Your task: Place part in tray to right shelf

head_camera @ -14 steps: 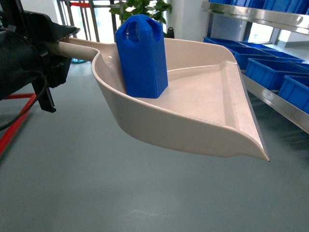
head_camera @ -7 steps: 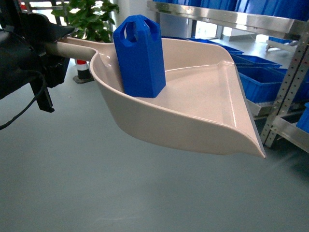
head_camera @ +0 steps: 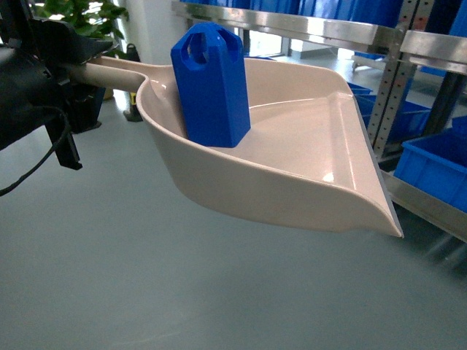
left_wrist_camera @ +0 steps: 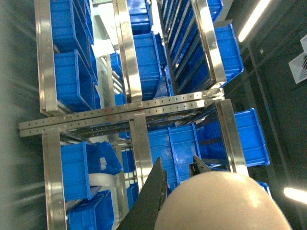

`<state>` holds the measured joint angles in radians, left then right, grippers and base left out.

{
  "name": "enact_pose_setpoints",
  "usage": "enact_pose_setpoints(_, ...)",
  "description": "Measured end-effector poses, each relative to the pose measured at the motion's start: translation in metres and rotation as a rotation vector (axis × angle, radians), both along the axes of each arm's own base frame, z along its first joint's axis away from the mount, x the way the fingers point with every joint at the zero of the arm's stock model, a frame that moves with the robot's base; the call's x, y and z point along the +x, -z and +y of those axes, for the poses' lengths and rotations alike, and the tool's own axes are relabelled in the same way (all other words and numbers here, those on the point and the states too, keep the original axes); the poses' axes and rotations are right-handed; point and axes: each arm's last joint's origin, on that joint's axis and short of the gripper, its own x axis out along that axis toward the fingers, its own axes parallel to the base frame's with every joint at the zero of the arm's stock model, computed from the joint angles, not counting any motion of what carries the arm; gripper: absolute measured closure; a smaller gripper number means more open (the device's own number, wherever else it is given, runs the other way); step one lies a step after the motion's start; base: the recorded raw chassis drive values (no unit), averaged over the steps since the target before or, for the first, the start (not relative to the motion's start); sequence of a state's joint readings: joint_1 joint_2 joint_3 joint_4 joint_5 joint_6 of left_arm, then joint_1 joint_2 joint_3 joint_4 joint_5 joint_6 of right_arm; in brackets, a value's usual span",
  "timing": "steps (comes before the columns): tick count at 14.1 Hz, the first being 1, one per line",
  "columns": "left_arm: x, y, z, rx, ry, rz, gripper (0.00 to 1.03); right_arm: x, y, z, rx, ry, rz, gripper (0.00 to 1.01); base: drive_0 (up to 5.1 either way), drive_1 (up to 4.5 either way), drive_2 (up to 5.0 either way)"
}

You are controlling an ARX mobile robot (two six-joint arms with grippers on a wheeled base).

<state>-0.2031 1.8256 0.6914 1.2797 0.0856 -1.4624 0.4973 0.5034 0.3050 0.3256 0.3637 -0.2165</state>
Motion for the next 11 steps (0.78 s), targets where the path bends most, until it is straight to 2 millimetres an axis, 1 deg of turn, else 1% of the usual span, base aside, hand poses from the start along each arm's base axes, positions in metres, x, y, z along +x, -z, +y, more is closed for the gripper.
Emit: enact_pose_setpoints(11, 0.0000, 0.0000, -0.0001, 0.000, 0.000, 0.000, 0.91, -0.0002, -0.0001, -0.0001, 0.001, 0.000, -0.001, 0.03, -1.5, -1.51, -1.5)
